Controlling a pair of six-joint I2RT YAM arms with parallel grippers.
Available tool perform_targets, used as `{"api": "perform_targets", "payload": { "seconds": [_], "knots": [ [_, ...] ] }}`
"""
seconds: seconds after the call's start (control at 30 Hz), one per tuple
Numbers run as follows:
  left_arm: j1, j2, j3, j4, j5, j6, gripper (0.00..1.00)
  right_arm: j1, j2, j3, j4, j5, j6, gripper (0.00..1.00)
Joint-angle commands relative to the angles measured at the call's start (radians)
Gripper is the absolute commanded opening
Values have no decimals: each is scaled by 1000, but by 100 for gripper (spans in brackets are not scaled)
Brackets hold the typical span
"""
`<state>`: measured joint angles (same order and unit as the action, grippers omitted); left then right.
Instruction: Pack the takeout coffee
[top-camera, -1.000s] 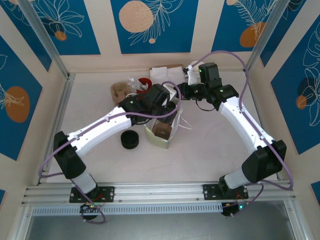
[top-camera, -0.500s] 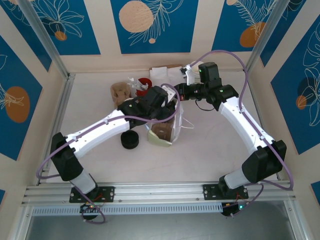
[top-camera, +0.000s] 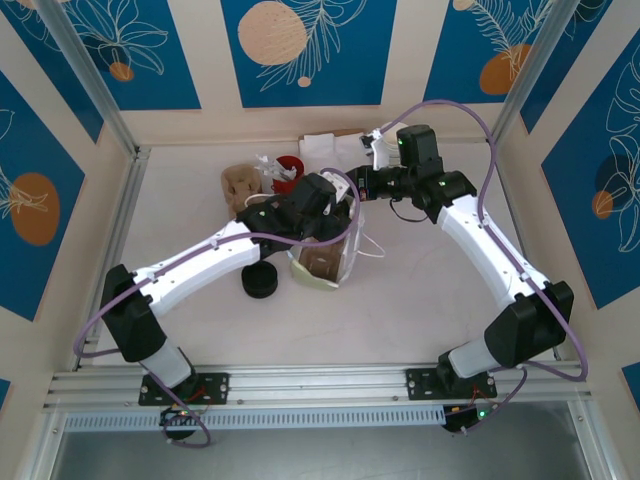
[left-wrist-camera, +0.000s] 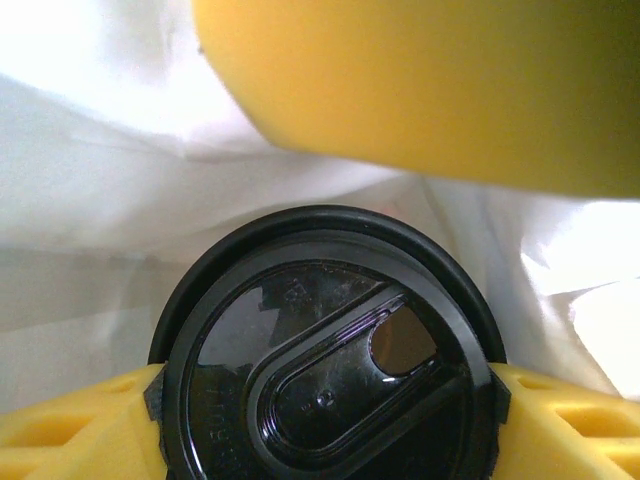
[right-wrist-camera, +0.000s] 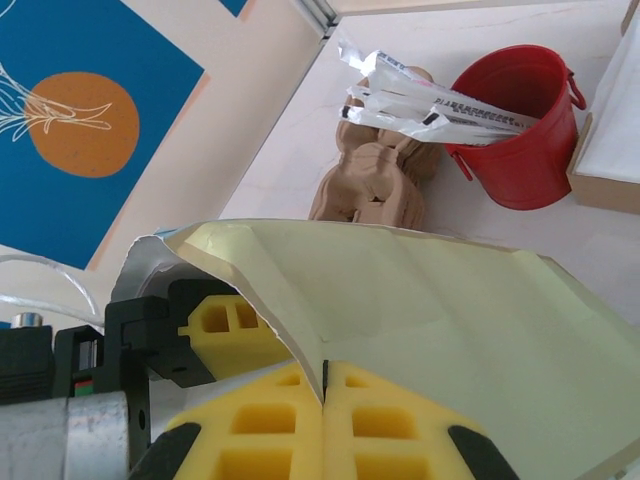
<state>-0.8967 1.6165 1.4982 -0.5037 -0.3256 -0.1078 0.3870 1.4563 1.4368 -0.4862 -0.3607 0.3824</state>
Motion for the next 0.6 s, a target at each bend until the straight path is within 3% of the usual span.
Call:
{"api": "perform_targets", "payload": {
  "seconds": [0.0,0.57],
  "knots": [
    [5,-5,-26,5,-35,-31,74,12,-49,-16,17,37,49,0],
    [10,-2,-61,54,-6,-87,74,-23,-96,-101,106,114,204,0]
  ]
}}
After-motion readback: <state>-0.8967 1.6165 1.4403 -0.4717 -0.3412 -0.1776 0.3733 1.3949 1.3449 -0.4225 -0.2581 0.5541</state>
